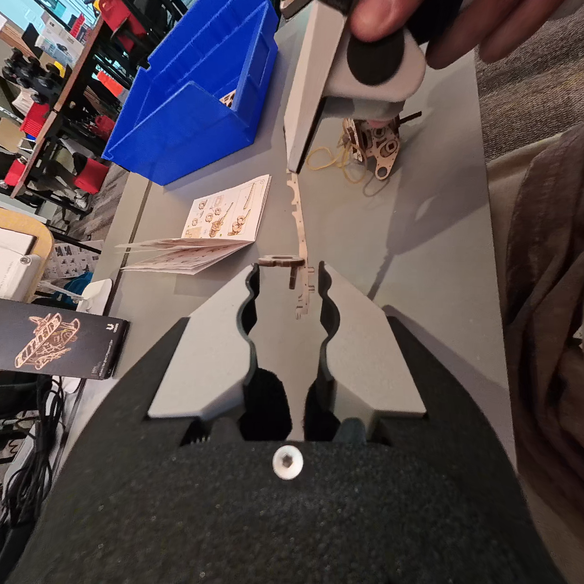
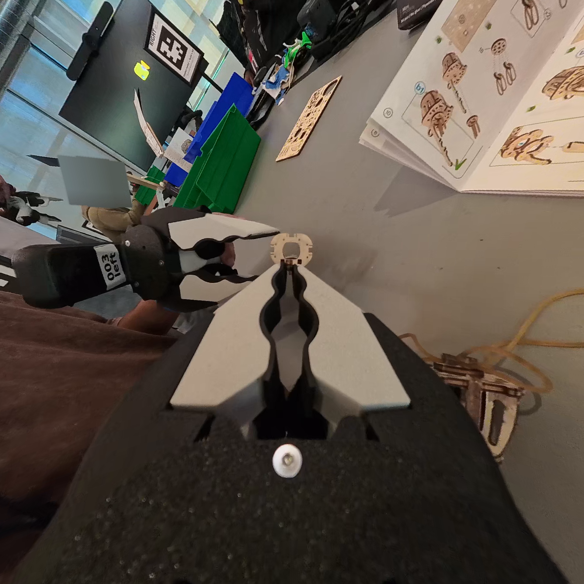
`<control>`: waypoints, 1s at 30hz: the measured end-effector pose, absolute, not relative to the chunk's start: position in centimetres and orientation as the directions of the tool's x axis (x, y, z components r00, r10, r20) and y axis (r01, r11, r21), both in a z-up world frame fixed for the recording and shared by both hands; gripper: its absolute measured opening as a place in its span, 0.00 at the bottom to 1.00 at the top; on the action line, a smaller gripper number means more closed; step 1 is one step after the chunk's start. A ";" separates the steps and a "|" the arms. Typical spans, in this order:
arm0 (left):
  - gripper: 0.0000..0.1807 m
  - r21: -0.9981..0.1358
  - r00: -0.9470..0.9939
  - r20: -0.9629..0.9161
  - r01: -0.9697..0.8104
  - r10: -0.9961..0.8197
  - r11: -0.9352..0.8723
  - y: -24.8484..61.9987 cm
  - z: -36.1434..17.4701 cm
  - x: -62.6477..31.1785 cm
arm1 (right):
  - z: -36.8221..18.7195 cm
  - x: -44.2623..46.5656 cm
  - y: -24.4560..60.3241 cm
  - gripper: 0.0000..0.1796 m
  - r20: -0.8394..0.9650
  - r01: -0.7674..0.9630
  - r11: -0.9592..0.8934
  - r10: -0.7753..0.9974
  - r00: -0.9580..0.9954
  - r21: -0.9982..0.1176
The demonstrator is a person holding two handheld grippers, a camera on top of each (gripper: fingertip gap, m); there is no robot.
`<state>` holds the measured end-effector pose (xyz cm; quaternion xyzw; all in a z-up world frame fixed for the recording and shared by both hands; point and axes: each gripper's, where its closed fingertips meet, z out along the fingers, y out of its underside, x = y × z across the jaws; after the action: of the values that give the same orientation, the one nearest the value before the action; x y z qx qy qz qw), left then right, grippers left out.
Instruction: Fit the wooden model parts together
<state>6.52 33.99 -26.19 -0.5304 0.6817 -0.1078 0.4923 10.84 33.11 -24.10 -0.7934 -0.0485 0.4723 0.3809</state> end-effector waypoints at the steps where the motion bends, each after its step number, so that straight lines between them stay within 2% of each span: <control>1: 0.19 -0.669 0.046 -0.557 -0.616 -0.829 0.415 33.9 -26.2 6.5 | -24.1 10.9 33.1 0.02 -0.711 -0.282 -0.706 0.435 0.552 -0.650; 17: 0.17 -0.636 0.078 -0.628 -0.624 -0.775 0.453 34.3 -26.2 6.8 | -24.0 11.1 33.1 0.02 -0.749 -0.320 -0.718 0.414 0.517 -0.618; 30: 0.16 -0.702 0.130 -0.522 -0.627 -0.843 0.337 34.6 -26.2 6.8 | -24.0 10.9 33.0 0.02 -0.752 -0.316 -0.723 0.416 0.511 -0.614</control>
<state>6.83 34.60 -26.24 -0.5653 0.6503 -0.1090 0.4957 10.92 33.04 -24.05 -0.7864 -0.0318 0.4933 0.3706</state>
